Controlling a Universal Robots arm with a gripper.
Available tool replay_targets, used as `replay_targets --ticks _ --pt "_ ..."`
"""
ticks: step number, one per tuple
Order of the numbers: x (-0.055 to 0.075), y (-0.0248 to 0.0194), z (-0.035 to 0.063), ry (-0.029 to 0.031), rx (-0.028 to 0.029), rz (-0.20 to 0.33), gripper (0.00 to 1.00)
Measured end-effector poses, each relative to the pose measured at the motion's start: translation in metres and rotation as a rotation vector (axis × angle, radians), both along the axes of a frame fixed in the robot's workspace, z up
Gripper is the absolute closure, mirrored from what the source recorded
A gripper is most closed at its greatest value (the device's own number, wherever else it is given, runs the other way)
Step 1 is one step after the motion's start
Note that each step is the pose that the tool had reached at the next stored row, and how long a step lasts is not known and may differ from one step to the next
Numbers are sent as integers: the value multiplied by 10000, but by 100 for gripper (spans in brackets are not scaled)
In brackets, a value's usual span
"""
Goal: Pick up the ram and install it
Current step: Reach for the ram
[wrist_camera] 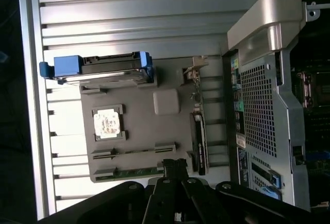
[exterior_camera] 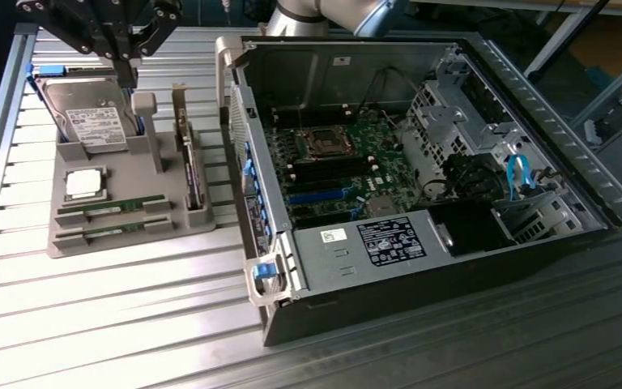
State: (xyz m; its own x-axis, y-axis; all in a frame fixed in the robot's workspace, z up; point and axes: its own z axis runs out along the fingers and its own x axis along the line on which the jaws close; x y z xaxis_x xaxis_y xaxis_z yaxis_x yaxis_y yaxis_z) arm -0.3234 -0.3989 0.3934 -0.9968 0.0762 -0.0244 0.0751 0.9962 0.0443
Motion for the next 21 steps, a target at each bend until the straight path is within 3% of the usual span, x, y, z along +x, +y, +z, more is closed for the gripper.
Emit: replay_targets --ticks 15,21 --pt "-394 0 0 0 0 0 90" --pt "-420 0 -1 -1 1 -2 90"
